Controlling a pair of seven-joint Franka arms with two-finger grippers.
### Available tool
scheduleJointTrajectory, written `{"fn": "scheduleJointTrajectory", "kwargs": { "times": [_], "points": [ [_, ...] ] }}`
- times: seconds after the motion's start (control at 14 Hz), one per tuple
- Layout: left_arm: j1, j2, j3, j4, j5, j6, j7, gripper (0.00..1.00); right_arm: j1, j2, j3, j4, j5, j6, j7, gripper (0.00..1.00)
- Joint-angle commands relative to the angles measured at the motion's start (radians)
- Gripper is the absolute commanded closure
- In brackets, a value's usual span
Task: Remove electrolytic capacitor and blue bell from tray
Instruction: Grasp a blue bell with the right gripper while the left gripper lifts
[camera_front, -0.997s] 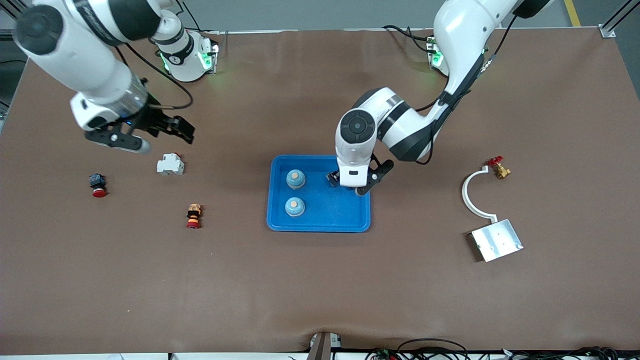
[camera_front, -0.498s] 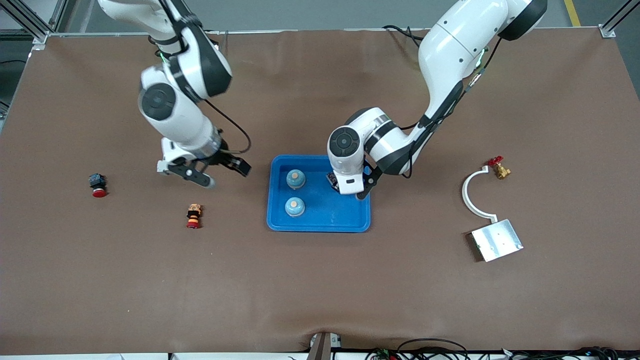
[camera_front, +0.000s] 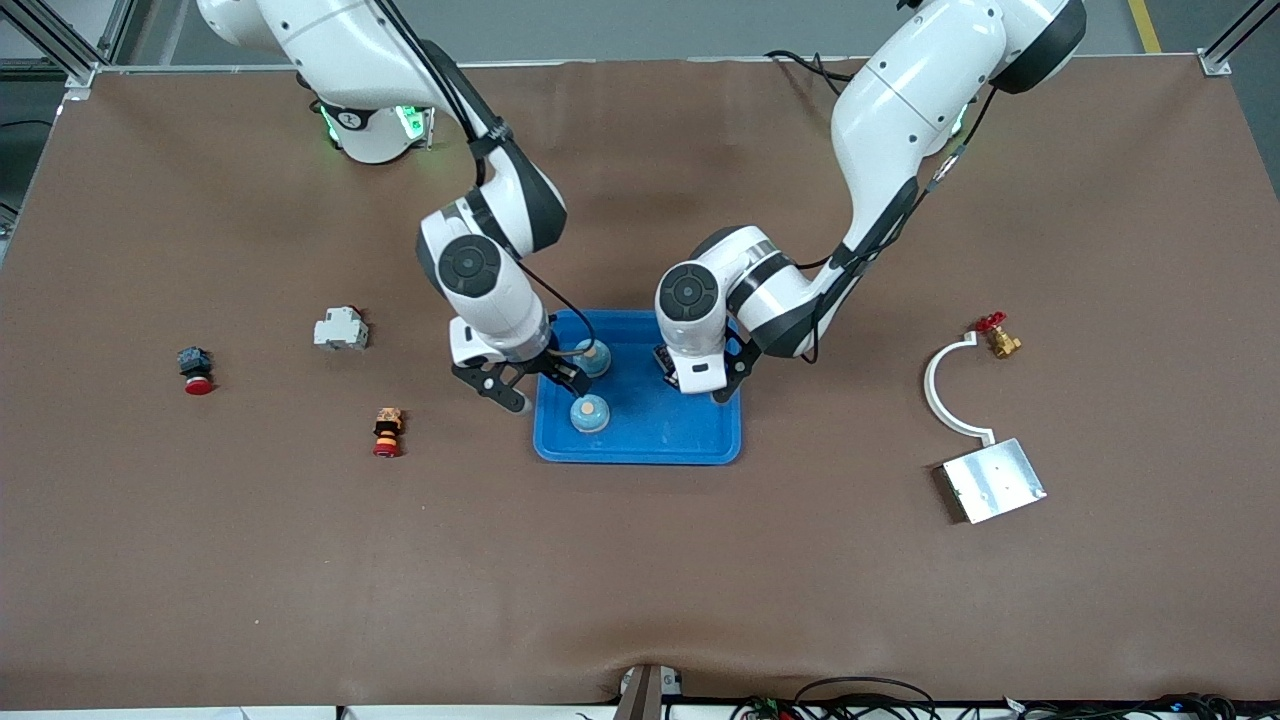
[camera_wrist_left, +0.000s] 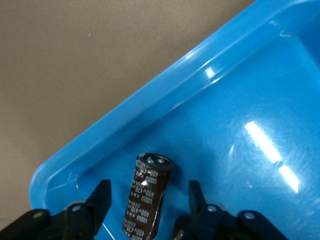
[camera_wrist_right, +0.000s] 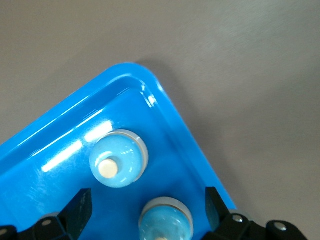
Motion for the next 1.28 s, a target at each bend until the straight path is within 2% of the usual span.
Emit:
{"fn": "scheduleJointTrajectory", "kwargs": {
  "times": [0.0,0.21,0.36,0.57,0.78,1.07,1.21],
  "points": [
    [-0.009,-0.008,0.007,-0.001,0.031,0.015,-0.024,1.00,0.010,0.059,-0.014,0.096,-0.001,-0.014,0.021,0.00],
    [0.011,-0.065,0.006,0.004,0.054,0.003,-0.007,1.00,0.010,0.108,-0.016,0.172,-0.003,-0.017,0.053,0.00],
    [0.031,-0.121,0.007,0.005,0.054,-0.053,0.040,1.00,0.018,0.137,-0.017,0.192,-0.004,-0.015,0.055,0.00],
    [0.130,-0.215,0.000,0.001,0.045,-0.196,0.235,1.00,0.035,0.182,-0.022,0.222,-0.015,-0.015,0.067,0.00],
    [0.238,-0.249,-0.005,-0.013,0.039,-0.308,0.404,1.00,0.041,0.239,-0.022,0.277,-0.085,-0.017,0.134,0.00],
    [0.359,-0.257,-0.003,-0.102,0.051,-0.305,0.517,1.00,0.055,0.271,-0.022,0.293,-0.136,-0.017,0.168,0.00],
    [0.387,-0.252,-0.002,-0.139,0.063,-0.285,0.521,1.00,0.055,0.273,-0.022,0.293,-0.164,-0.017,0.170,0.00]
  ]
}}
